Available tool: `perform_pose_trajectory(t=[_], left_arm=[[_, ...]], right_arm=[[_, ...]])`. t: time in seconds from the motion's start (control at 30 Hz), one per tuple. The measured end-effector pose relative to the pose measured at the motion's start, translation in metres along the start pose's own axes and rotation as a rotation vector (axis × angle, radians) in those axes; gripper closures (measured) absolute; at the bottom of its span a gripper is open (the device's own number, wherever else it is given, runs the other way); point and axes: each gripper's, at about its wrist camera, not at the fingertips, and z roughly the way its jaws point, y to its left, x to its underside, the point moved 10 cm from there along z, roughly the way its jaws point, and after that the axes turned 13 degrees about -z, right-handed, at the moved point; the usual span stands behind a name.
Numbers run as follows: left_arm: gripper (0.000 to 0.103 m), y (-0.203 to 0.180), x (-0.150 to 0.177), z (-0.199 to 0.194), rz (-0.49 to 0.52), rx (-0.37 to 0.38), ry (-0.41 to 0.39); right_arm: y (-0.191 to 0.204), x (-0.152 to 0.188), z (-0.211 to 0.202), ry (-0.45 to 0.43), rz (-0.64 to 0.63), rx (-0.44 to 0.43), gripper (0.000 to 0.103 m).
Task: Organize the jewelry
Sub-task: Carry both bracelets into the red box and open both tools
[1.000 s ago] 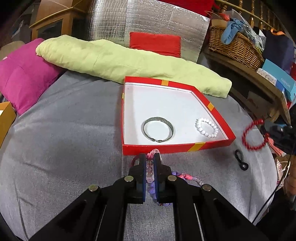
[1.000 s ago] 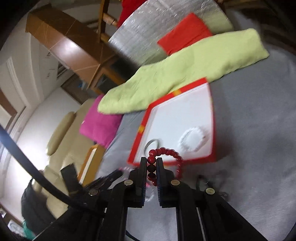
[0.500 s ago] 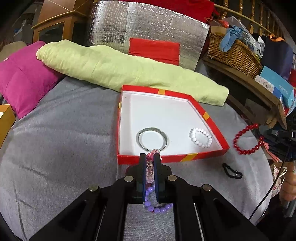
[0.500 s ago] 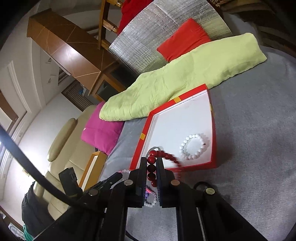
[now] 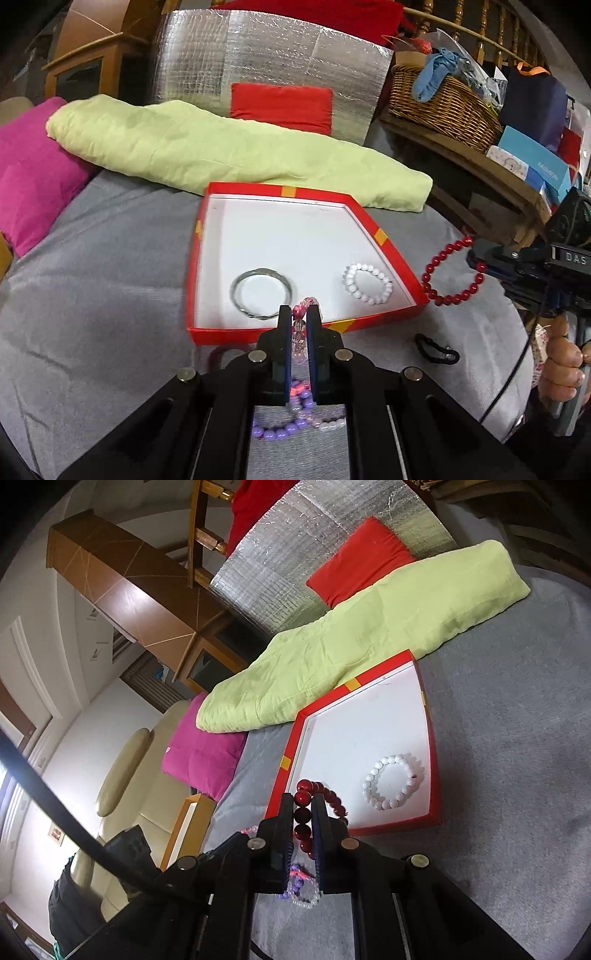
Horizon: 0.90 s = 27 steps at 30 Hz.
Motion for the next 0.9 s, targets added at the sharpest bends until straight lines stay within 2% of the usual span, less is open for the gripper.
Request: perform_pose_trajectory(t=[0.13, 0.33, 0.6, 0.77, 0.9], left_arm=[[0.095, -0.007, -0.007, 0.009, 0.003, 0.008, 0.009], [0.095, -0.022, -0.037, 0.041, 0.029, 0.018, 0.014], [0.095, -0.014, -0.069, 0.093, -0.060, 0.025, 0.036], [0.095, -0.013, -0.069, 0.126, -0.059, 0.016, 0.094], [0.095, -0.010, -0.065, 0.140, -0.060, 0.011, 0.131]], right_arm=[[-0.006, -0.009, 0.012, -0.001, 0.016, 0.010, 0.092], [-0.024, -0.024, 0.044, 0.020, 0.041, 0.054, 0.092], [-0.049, -0.054, 0.093, -0.005, 0.129, 0.045, 0.092], [-0.059, -0.060, 0.130, 0.024, 0.160, 0.030, 0.092], [-0.080, -0.058, 0.141, 0.045, 0.190, 0.084, 0.090]])
